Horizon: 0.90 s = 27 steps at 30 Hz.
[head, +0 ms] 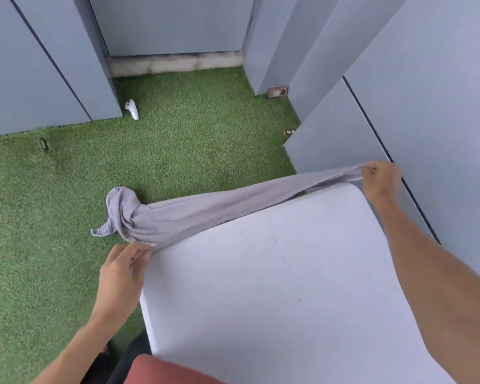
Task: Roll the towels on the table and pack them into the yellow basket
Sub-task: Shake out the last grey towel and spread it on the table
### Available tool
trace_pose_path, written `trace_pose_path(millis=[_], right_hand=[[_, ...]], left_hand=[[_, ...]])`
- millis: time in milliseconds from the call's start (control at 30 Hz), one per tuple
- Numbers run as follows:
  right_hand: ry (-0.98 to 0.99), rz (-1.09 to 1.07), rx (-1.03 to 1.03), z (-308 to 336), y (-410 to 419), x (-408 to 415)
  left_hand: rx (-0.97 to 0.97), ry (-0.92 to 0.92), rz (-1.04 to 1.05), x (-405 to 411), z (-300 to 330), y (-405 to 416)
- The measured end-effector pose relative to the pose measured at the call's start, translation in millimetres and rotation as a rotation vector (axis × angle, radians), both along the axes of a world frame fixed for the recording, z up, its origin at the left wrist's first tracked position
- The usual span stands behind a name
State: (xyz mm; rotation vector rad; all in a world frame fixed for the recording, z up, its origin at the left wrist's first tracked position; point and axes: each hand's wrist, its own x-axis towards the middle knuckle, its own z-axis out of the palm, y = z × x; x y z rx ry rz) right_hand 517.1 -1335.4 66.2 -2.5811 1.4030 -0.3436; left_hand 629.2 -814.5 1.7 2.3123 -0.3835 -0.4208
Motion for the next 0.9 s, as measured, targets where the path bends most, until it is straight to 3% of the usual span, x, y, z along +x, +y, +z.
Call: trace_pose_path(millis=[167, 300, 900], right_hand=[[0.085, -0.035, 0.032, -53.1, -19.5, -40.7], [0.032, -0.050, 0.046, -69.8, -20.2, -59.6], [-0.099, -0.307, 0.194, -66.5, 28.2, -224.4]], left_hand=[[-0.012, -0.076, 0.029, -14.8, 2.9, -3.3], [0.017, -0.115, 0.019, -27.0, -1.4, 0.3], [-0.054, -0.179, 0.079, -176.9, -14.0, 37.3]])
